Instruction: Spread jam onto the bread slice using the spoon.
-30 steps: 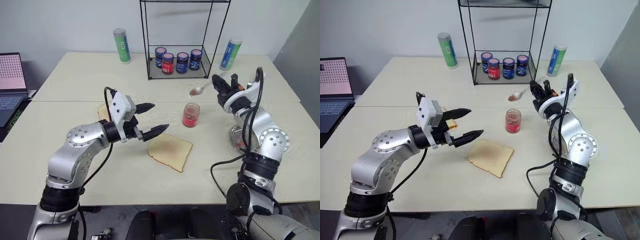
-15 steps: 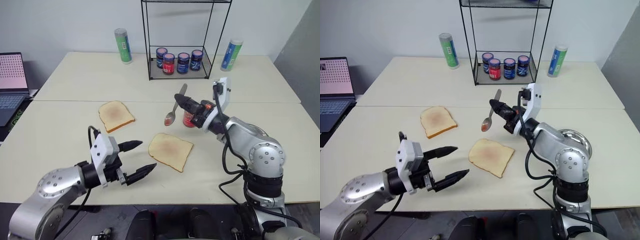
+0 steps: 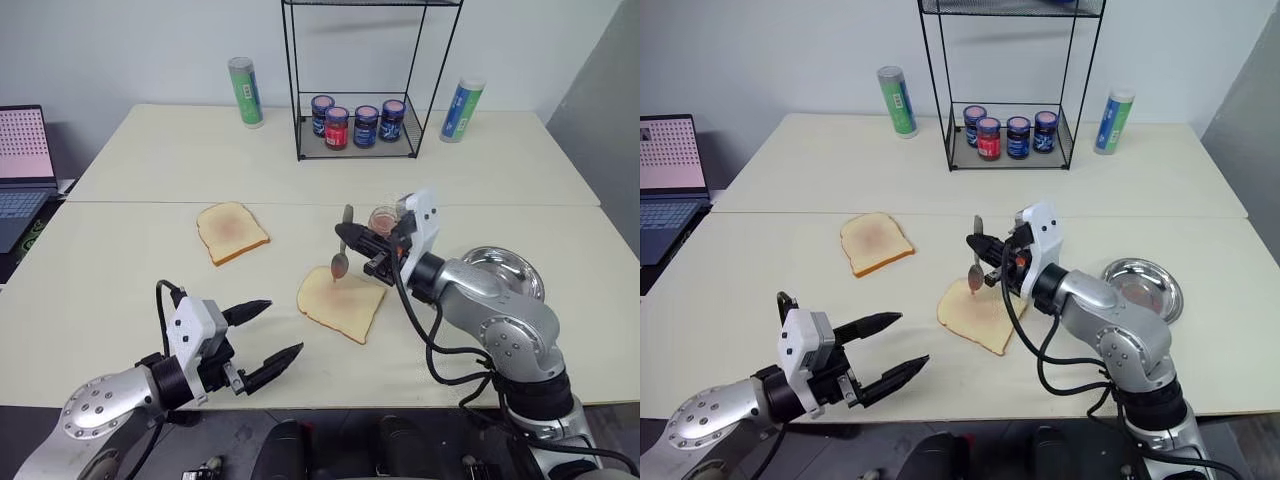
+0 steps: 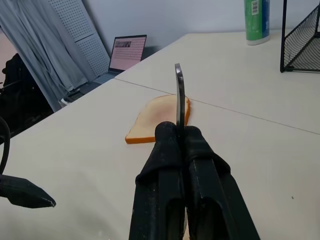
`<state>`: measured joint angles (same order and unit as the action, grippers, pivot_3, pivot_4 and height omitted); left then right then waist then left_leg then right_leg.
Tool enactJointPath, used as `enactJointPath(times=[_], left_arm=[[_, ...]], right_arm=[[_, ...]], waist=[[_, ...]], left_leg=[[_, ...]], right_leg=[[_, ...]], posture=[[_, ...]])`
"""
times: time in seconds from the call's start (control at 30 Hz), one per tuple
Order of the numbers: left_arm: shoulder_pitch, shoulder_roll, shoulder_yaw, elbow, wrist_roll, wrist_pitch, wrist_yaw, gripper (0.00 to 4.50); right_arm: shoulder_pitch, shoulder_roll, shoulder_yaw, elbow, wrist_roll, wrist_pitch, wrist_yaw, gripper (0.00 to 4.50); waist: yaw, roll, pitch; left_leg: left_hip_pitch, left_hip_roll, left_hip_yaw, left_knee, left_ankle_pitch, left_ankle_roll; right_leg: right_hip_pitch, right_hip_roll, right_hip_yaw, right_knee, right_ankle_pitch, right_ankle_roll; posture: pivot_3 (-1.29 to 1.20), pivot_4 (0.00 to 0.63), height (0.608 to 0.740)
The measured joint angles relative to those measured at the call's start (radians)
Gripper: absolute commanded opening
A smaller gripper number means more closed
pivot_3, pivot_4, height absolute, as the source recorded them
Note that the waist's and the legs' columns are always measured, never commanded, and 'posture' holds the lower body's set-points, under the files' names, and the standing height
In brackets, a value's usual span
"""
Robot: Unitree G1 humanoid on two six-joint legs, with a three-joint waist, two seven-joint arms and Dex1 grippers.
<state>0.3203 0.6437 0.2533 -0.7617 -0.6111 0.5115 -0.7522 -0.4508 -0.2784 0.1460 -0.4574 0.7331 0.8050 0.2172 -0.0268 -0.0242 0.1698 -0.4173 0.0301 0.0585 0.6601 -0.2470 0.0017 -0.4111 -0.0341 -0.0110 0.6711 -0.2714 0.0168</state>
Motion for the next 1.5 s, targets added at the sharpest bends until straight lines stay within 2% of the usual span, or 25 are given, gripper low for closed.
enactJointPath(times=[0.23,0.4,0.6,0.93,1.27,1.5], left_arm=[[-0.011,0.001,-0.007,0.006,0.0,0.0,0.002,4.5],[-0.036,0.01,-0.009,0.006,-0.002,0.007,0.021,4.5],[-0.057,0.013,-0.014,0.009,-0.002,0.018,0.033,4.5],[-0.061,0.021,-0.018,0.015,-0.004,0.026,0.038,4.5],[-0.06,0.021,-0.018,0.026,-0.003,0.022,0.023,4.5],[-0.068,0.021,-0.024,0.039,0.0,0.014,0.019,4.5]], right_arm=[[0.037,0.05,-0.027,-0.003,0.019,0.031,-0.014,0.05],[0.046,0.265,-0.227,0.137,0.22,0.135,-0.231,0.05],[0.045,0.34,-0.322,0.268,0.333,0.188,-0.343,0.05],[0.051,0.363,-0.315,0.33,0.315,0.184,-0.355,0.05],[0.093,0.263,-0.32,0.31,0.275,0.191,-0.308,0.05],[0.12,0.175,-0.389,0.278,0.353,0.246,-0.305,0.05]], waist=[[0.0,0.0,0.0],[-0.001,-0.002,-0.001],[-0.002,-0.002,0.0],[-0.003,-0.002,0.0],[-0.001,-0.002,-0.001],[0.0,-0.002,-0.001]], left_leg=[[0.0,0.0,0.0,0.0,0.0,0.0],[0.001,0.001,0.0,0.0,0.0,0.0],[0.0,0.0,0.0,0.0,0.0,0.0],[0.0,0.0,0.0,0.0,0.0,0.0],[0.0,0.0,0.0,0.0,0.0,0.0],[0.0,0.0,0.0,0.0,0.0,0.0]], right_leg=[[0.0,0.0,0.0,0.0,0.0,-0.001],[0.0,0.0,0.0,0.002,0.001,-0.002],[0.0,0.0,0.0,0.001,0.001,-0.002],[0.0,0.0,0.0,0.001,0.001,-0.001],[0.0,0.0,0.0,0.001,0.001,-0.001],[0.0,0.0,0.0,0.001,0.0,0.0]], posture=[[0.0,0.15,0.74],[0.0,0.15,0.74],[0.0,0.15,0.74],[0.0,0.15,0.74],[0.0,0.15,0.74],[0.0,0.15,0.74]])
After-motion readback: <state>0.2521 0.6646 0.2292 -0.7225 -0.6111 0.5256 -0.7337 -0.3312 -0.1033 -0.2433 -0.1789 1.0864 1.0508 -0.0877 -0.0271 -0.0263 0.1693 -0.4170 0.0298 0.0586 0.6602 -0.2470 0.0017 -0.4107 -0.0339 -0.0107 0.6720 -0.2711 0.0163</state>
